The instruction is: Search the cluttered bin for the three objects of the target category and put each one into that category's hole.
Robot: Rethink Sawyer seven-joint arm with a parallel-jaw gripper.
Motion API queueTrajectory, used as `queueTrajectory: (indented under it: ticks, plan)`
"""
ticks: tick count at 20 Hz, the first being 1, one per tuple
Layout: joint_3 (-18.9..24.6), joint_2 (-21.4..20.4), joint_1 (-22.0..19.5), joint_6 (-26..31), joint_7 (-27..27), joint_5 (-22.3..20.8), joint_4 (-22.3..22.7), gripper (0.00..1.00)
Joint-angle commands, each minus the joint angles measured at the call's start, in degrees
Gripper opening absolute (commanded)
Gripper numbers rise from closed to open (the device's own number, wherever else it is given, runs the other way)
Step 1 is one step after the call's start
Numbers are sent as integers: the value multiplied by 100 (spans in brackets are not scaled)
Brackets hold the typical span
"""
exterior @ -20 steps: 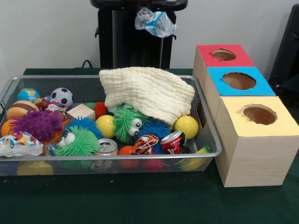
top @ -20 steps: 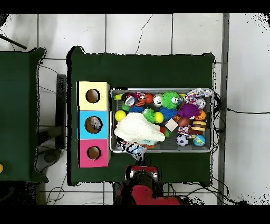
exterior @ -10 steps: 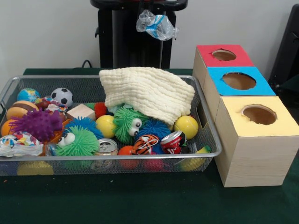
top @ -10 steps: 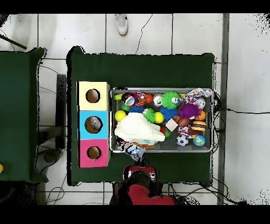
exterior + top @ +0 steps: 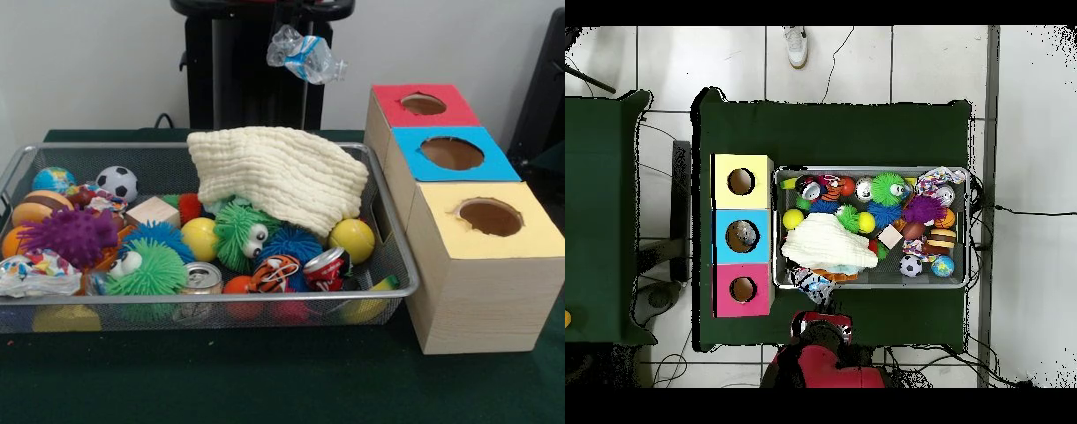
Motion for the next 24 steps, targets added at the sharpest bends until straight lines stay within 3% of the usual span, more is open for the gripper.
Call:
queueTrajectory:
  ticks: [1, 16, 24]
  plan:
    - [-397, 539, 215, 88, 1049, 431, -494, 0]
    - [-1132, 987, 1461, 148, 1247, 1423, -747, 0]
    - [-1256, 955, 1713, 664, 1058, 1936, -1008, 0]
